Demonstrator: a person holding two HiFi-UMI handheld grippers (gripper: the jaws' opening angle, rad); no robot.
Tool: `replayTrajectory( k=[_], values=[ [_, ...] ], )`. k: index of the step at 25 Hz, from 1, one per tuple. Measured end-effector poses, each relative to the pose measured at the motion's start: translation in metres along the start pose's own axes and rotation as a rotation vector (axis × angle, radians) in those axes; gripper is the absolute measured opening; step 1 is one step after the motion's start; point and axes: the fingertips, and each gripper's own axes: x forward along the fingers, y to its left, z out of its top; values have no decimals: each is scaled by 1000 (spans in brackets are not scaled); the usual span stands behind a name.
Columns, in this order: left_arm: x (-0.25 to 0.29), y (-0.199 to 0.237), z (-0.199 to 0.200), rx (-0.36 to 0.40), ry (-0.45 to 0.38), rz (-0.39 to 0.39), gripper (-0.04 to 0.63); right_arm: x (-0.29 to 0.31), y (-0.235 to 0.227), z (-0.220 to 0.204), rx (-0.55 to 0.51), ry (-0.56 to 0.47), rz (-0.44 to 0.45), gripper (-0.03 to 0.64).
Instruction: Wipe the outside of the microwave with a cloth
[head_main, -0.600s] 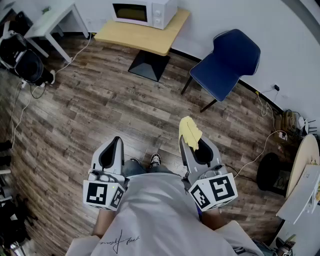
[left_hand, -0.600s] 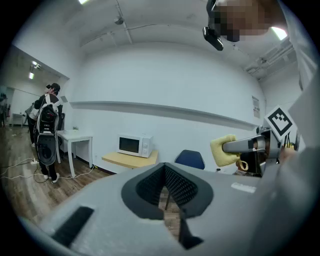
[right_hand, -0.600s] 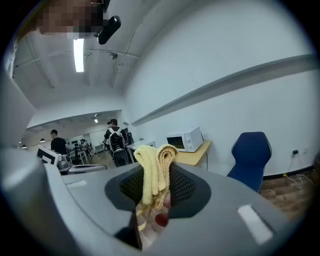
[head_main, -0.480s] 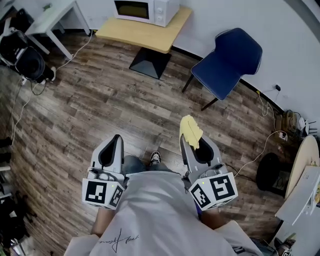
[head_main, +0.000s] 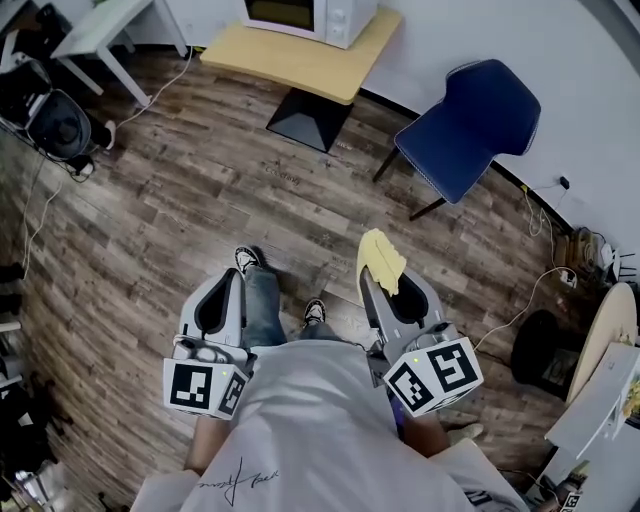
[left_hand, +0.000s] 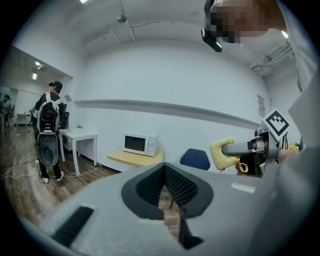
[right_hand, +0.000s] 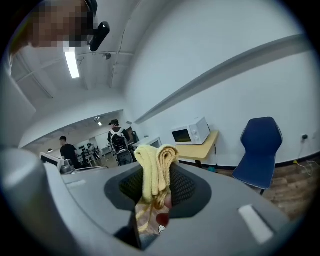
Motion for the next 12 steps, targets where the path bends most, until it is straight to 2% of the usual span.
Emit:
replayTrajectory(
  k=[6,12],
  values=[
    [37,54,10,-22,-5,-10,-3,63,9,17,-38,24,-2,124],
    [88,131,47,-45,-60,-8,-7,154,29,41,-87,77,8,127]
  ],
)
